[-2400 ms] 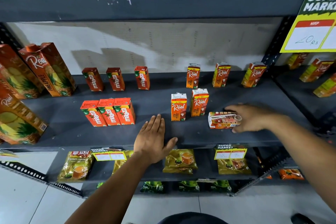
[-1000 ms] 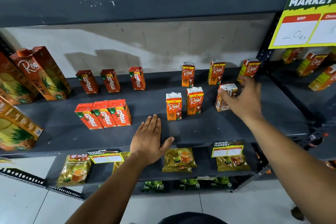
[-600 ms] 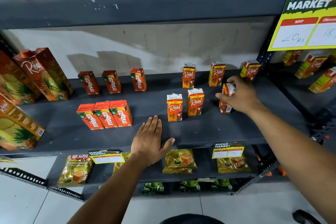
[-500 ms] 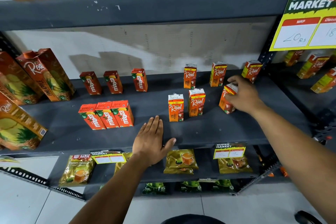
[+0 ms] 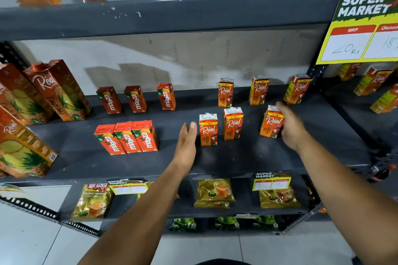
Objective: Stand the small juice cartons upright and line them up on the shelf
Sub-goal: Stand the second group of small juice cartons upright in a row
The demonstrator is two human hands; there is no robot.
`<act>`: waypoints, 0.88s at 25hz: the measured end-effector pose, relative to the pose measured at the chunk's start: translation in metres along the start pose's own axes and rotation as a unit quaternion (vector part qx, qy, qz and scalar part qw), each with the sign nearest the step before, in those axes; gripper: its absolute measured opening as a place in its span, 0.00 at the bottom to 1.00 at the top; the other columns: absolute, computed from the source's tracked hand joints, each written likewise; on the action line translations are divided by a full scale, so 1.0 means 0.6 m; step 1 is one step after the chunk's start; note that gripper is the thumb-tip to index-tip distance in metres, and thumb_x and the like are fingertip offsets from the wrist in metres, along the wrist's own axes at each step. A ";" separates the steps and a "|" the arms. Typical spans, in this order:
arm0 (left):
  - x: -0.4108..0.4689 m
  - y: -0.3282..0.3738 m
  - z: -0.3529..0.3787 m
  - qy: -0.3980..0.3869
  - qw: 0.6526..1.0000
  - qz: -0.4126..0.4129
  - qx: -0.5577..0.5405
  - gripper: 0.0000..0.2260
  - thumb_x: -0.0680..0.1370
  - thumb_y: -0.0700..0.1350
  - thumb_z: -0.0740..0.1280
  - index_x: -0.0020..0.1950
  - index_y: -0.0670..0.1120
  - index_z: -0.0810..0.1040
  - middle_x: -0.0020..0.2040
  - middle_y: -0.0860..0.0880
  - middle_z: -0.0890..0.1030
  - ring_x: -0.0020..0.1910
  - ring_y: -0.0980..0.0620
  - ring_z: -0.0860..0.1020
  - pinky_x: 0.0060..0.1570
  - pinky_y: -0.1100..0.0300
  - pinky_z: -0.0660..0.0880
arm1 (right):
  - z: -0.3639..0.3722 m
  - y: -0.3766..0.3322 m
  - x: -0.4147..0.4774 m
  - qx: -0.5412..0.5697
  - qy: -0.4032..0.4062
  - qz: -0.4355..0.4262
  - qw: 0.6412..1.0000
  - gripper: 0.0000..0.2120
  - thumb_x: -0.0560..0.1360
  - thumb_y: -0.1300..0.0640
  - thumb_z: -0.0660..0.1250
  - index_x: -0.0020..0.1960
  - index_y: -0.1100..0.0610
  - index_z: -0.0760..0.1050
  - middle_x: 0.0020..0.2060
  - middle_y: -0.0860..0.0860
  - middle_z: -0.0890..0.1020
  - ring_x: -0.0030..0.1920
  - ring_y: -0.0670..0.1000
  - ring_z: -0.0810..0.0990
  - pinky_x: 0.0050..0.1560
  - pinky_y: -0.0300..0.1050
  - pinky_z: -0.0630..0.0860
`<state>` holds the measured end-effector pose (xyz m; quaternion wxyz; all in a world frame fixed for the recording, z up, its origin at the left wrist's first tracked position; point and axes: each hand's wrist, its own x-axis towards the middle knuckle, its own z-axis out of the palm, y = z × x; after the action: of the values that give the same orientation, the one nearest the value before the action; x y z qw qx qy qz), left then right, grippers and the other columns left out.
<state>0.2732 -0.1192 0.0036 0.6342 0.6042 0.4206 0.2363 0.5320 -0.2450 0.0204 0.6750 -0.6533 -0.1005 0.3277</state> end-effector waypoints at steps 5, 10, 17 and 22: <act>0.027 0.050 0.074 0.050 0.986 -0.031 -0.158 0.19 0.78 0.60 0.61 0.65 0.51 0.70 0.51 0.52 0.79 0.45 0.56 0.80 0.32 0.68 0.75 | 0.054 0.014 -0.008 0.003 0.002 0.035 0.999 0.19 0.73 0.42 0.68 0.58 0.52 0.76 0.49 0.54 0.84 0.49 0.54 0.84 0.52 0.52 0.79; 0.038 0.047 0.115 0.043 0.990 -0.006 -0.131 0.15 0.78 0.61 0.61 0.60 0.55 0.66 0.51 0.51 0.79 0.46 0.54 0.80 0.36 0.64 0.74 | 0.109 0.021 -0.015 -0.038 -0.018 0.043 0.998 0.15 0.72 0.42 0.67 0.53 0.51 0.75 0.50 0.55 0.83 0.51 0.55 0.82 0.60 0.56 0.74; 0.048 0.032 0.114 0.049 0.990 0.017 -0.135 0.17 0.75 0.62 0.65 0.58 0.55 0.69 0.50 0.51 0.81 0.43 0.55 0.83 0.32 0.67 0.77 | 0.099 0.025 -0.005 -0.045 -0.037 0.028 0.998 0.18 0.68 0.40 0.67 0.52 0.50 0.76 0.50 0.55 0.82 0.52 0.57 0.82 0.60 0.57 0.75; 0.071 0.029 0.058 -0.046 0.989 0.101 -0.099 0.34 0.59 0.46 0.79 0.63 0.51 0.72 0.57 0.48 0.79 0.52 0.52 0.82 0.43 0.56 0.81 | 0.097 0.030 -0.004 -0.044 -0.058 0.021 0.997 0.26 0.68 0.38 0.67 0.59 0.53 0.76 0.57 0.57 0.80 0.55 0.56 0.81 0.60 0.58 0.76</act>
<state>0.3282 -0.1020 0.0067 0.6823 0.5879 0.3025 0.3119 0.4916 -0.1999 0.0116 0.6314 -0.6645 -0.1404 0.3742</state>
